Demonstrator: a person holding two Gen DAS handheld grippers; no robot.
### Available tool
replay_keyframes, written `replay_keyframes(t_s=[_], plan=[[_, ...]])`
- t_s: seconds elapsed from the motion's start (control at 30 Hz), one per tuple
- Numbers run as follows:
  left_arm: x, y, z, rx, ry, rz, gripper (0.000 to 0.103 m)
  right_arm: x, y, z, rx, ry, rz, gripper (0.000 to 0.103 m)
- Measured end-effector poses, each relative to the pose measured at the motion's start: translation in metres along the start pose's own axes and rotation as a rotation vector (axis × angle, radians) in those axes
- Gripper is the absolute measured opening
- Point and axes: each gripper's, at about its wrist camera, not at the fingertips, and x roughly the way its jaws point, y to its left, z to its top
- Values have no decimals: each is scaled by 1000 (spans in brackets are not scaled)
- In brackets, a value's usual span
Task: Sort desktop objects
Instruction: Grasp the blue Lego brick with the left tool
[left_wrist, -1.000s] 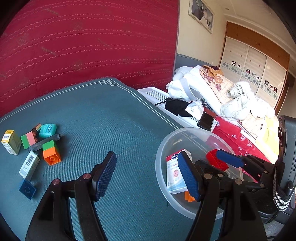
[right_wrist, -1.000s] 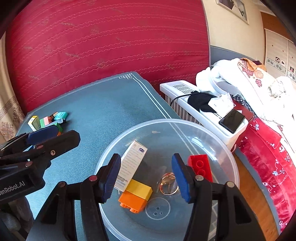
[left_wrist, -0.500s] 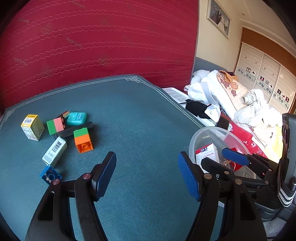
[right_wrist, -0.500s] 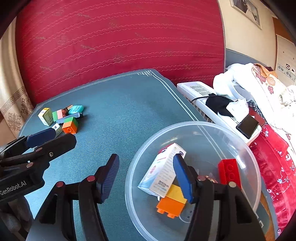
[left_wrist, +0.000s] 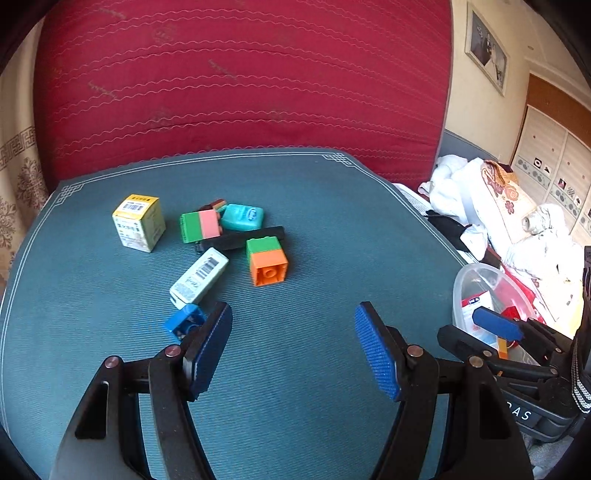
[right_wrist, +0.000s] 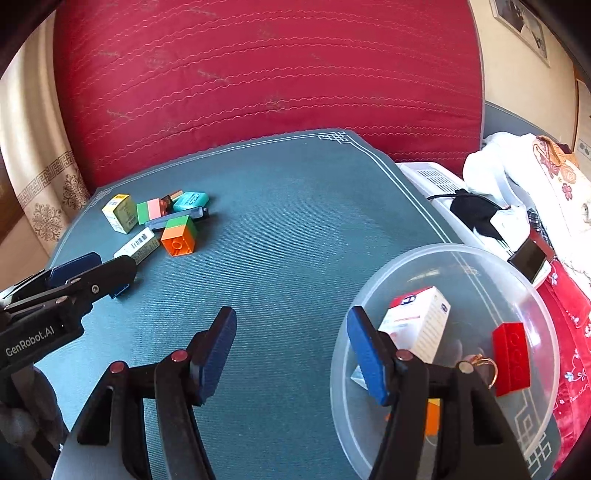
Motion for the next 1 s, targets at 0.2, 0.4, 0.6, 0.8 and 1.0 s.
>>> replay_keyframes(t_s=[0.2,0.4,0.6,0.8,1.0], plan=[[-1,31,2,-54,-7,56,72,7,18,-1,-30,18,29,67],[5,51,-3,-88,7,102,72,14,30,-1,-51,34,50,67],[16,60,-8,-101,37,122,72,22,39,-1,-64,51,66,67],[31,64,-10,-105,64,148,72,27,42,0,-67,63,76,67],[46,71,-12,-122,97,183,72,36,43,2,-65,76,84,67]])
